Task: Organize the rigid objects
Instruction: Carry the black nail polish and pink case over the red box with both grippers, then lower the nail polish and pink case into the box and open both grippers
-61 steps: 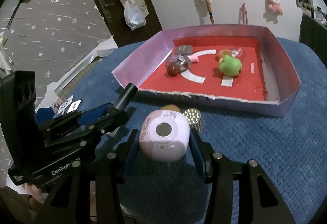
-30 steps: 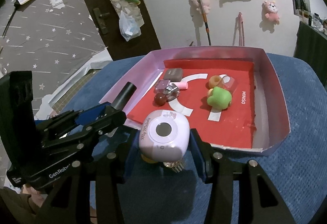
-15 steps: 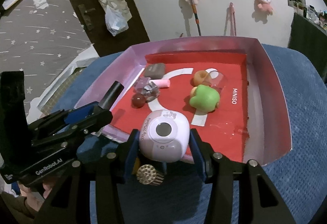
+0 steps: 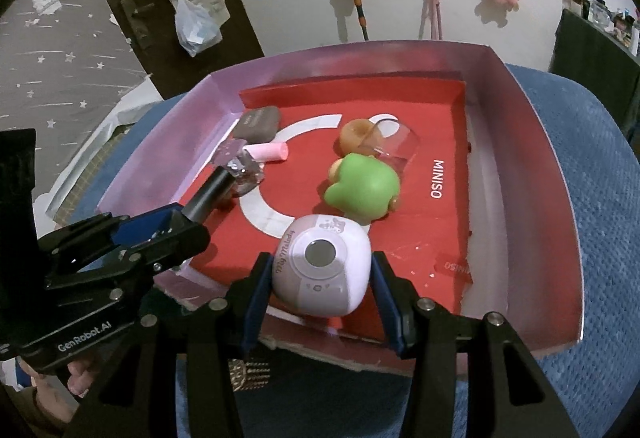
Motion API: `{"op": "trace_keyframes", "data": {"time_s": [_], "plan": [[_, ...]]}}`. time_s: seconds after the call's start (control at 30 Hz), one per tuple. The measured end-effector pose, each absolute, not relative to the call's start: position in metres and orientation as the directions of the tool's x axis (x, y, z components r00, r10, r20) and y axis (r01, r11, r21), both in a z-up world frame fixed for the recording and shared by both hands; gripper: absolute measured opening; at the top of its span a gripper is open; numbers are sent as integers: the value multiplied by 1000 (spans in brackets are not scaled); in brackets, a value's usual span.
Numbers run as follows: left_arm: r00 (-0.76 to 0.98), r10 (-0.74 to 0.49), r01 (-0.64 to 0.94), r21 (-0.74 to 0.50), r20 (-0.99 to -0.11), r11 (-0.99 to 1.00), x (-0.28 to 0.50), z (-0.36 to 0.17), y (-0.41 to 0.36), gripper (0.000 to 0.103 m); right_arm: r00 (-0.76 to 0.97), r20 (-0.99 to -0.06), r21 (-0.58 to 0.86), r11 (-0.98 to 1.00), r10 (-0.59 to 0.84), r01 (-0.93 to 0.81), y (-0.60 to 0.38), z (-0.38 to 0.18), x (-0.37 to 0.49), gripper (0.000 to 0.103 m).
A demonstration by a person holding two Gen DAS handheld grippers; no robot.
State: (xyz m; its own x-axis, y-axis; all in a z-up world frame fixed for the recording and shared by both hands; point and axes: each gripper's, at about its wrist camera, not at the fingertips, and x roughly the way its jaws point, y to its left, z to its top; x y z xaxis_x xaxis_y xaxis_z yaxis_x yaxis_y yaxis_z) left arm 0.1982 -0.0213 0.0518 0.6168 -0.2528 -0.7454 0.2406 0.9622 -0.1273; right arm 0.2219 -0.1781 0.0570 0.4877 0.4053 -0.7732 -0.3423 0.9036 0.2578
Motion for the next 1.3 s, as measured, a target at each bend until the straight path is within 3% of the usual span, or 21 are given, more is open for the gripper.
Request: {"op": "trace_keyframes", "data": {"time_s": [0.7, 1.3], "plan": [[634, -134, 129, -66, -761, 989, 229, 37, -5, 34, 526, -786, 181, 934, 325, -307, -163, 46, 244, 52], [641, -131, 119, -71, -756, 990, 234, 37, -6, 34, 544, -783, 149, 940, 302, -307, -158, 45, 250, 52]]}}
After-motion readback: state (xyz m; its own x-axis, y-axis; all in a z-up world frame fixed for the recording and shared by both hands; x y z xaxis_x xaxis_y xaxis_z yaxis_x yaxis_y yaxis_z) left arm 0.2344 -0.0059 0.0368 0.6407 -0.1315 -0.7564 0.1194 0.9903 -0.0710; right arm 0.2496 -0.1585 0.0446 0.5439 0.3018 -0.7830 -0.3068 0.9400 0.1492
